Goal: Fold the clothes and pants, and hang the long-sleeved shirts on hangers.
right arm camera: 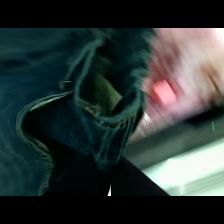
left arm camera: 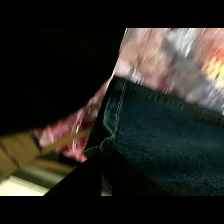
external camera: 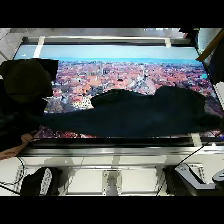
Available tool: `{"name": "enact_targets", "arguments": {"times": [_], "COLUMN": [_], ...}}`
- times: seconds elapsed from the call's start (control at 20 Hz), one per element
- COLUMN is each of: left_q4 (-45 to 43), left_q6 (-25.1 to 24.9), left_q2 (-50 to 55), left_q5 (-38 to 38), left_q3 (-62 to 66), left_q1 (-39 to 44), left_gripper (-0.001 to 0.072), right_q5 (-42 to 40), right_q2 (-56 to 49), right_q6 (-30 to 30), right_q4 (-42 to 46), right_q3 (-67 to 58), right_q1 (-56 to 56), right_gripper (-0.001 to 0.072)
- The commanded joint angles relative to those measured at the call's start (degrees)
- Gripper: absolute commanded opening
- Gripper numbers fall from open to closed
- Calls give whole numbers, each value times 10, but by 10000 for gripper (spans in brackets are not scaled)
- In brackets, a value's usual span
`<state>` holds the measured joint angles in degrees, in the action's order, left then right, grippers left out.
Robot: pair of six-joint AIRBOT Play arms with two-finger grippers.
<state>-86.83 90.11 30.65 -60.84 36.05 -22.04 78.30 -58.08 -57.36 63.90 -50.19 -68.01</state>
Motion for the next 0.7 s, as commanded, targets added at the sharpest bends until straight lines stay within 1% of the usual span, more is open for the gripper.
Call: {"name": "enact_targets", "arguments": {"times": [0.0, 0.1, 0.25, 0.45, 0.5, 0.55, 0.6, 0.65], "left_q4": [-42, -59, -73, -92, -92, -92, -90, -87], "left_q6": [6, 6, 6, 6, 6, 6, 6, 7], "left_q2": [-38, -24, -4, 13, 17, 19, 19, 18], "left_q5": [5, 29, 56, 39, 27, 14, 0, -17], "left_q3": [-117, -124, -124, -126, -126, -125, -122, -112], "left_q1": [-7, -7, -7, -7, -7, -7, -7, -7], "left_gripper": [16, 16, 16, 17, 43, 308, 720, 694], "right_q5": [-18, -30, -47, -63, -59, -54, -48, -36], "right_q2": [13, 13, 13, 13, 12, 13, 13, 13], "right_q6": [-23, -26, -26, -26, -26, -39, -66, -91], "right_q4": [83, 83, 89, 121, 129, 137, 146, 146], "right_q3": [65, 65, 65, 65, 65, 65, 64, 61], "right_q1": [-77, -107, -118, -118, -118, -118, -118, -118], "right_gripper": [58, 58, 58, 58, 74, 251, 476, 509]}}
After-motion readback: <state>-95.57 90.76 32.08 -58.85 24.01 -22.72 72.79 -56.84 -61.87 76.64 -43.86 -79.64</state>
